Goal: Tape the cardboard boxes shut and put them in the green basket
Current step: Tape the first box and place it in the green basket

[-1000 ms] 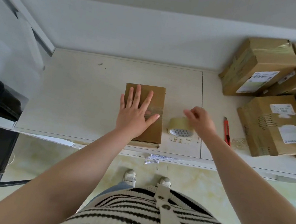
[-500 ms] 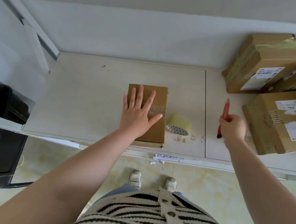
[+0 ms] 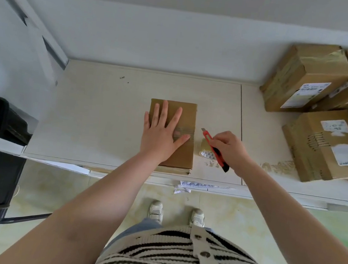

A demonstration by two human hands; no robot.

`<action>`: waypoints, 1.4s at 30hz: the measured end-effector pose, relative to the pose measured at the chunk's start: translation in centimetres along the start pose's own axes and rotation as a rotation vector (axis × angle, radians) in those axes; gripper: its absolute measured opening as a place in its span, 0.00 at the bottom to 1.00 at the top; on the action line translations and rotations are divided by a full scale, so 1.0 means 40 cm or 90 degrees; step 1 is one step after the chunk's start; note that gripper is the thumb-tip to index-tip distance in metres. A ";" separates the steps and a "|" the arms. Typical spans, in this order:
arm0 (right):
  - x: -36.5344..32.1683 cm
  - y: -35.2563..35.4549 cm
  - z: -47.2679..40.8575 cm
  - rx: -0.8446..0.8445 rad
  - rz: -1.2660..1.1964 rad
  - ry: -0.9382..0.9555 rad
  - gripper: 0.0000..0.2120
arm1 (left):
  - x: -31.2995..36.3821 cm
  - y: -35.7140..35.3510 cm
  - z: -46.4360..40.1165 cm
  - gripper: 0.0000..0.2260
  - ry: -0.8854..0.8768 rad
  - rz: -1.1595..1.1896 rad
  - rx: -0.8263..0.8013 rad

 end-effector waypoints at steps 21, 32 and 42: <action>0.016 0.013 -0.020 0.057 -0.141 -0.014 0.15 | -0.001 -0.005 0.001 0.35 -0.002 -0.004 0.011; 0.147 0.115 -0.062 0.225 0.281 -0.133 0.19 | 0.003 0.001 0.000 0.35 0.000 0.002 0.001; -0.011 0.008 -0.103 -0.205 0.280 0.063 0.06 | -0.002 -0.003 0.003 0.35 -0.001 0.001 -0.006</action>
Point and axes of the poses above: each hand's wrist, its own z-axis away from the middle knuckle, its own y-axis out of the back of the hand, x = y × z, the point moved 1 cm from there along -z, towards the middle knuckle, and after that the axes turned 2 degrees about -z, right-handed, at the moved point
